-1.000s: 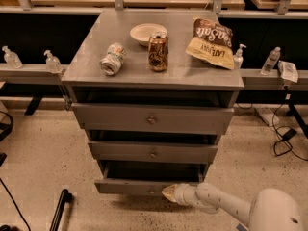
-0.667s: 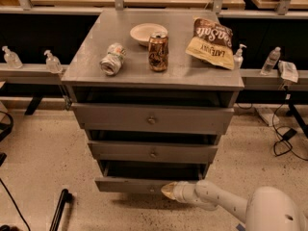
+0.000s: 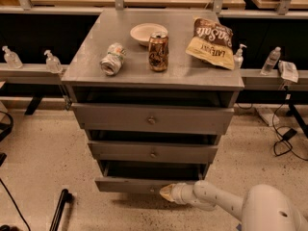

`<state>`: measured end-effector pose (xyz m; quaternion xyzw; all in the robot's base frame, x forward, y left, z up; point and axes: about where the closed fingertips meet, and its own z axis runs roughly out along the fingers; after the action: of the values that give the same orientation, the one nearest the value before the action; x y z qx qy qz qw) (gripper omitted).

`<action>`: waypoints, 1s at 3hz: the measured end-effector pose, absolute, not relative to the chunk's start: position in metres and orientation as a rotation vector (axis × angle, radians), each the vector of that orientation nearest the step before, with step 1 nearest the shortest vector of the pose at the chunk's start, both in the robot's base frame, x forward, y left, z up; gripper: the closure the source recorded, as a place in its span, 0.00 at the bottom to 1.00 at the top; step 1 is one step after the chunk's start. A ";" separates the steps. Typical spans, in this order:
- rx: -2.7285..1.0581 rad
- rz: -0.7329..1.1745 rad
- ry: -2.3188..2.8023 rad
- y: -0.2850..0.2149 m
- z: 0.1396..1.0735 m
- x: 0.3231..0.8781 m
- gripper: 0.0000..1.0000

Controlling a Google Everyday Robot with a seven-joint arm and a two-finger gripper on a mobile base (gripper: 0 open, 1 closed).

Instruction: Close bottom drawer

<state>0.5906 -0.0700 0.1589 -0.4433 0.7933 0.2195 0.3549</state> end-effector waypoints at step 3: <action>-1.145 0.640 2.142 -0.079 0.130 0.546 1.00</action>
Offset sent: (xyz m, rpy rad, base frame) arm -0.0619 -0.0167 -0.0260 0.0017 0.1137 -0.0038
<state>0.5457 -0.0786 0.1298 -0.4333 0.8109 0.2423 0.3098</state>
